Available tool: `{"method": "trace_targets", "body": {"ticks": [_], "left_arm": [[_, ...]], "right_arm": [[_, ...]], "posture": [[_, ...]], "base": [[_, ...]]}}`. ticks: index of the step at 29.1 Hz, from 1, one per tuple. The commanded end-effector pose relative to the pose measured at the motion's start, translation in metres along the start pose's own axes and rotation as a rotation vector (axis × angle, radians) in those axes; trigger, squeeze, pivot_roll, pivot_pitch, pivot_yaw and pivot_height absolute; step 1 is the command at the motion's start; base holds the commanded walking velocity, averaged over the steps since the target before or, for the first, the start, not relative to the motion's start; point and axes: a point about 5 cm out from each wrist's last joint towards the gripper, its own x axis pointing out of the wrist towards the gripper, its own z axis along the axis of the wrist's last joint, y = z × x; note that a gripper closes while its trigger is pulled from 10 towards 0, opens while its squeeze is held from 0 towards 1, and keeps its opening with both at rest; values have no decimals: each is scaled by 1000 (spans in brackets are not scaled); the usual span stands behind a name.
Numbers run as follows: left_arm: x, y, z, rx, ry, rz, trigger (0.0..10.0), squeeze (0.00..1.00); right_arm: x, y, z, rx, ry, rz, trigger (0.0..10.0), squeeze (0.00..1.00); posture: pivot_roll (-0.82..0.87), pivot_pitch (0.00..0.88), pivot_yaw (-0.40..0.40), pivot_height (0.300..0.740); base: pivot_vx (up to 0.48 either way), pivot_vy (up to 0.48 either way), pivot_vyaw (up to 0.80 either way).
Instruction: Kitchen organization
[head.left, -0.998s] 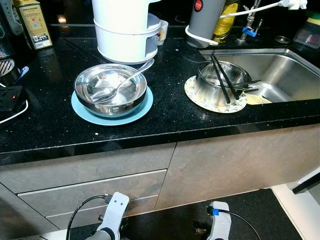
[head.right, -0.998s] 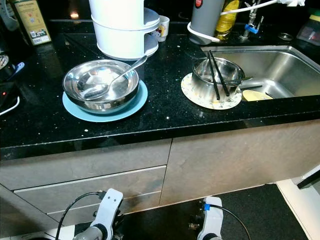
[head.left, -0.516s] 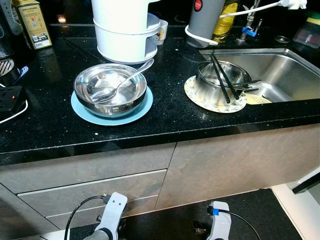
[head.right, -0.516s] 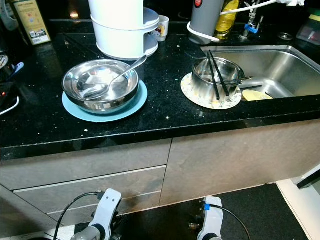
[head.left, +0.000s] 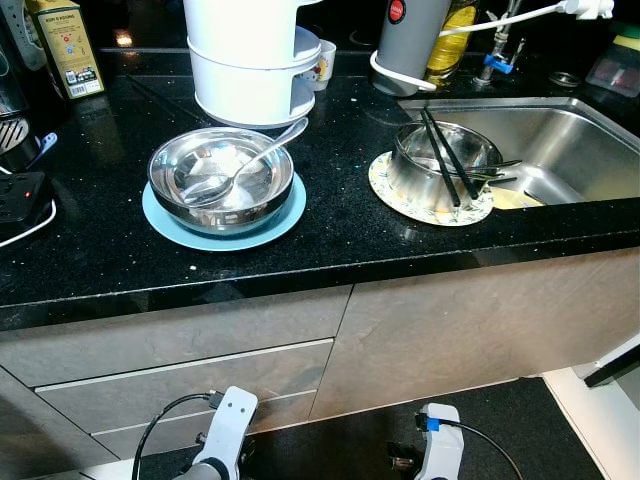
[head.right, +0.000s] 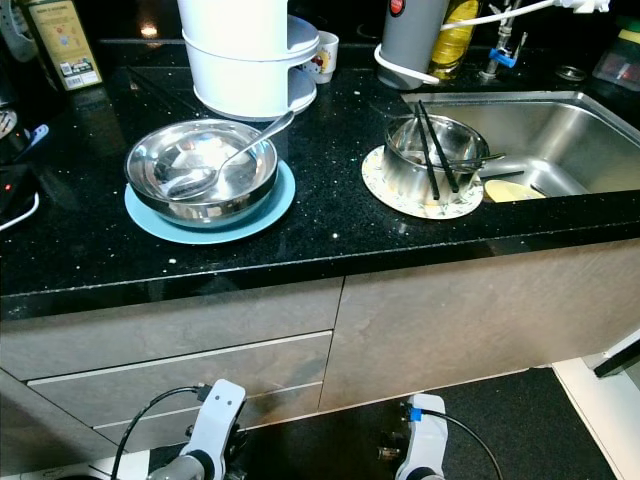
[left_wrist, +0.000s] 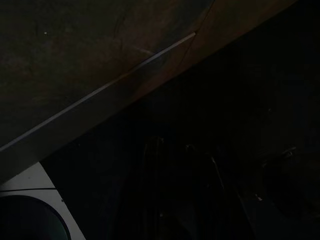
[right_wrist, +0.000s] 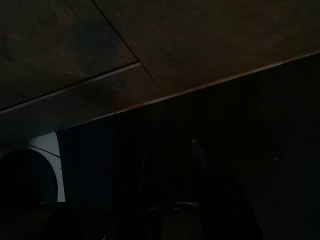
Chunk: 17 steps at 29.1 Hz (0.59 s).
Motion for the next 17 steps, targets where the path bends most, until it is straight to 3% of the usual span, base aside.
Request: {"method": "trace_targets", "body": {"ticks": [1,17], "left_arm": [[0,-3,-5,-7,29,-15,10000,0],[-3,-2,-4,-1,-8,-14,10000,0]], "right_arm": [[-4,-5,-10,20,40,-24,10000,0],[-3,-5,-7,15,42,-19,10000,0]], "posture": [[-73,223,-87,740],[-73,223,-93,740]], "base": [[0,0,0],[0,0,0]]}}
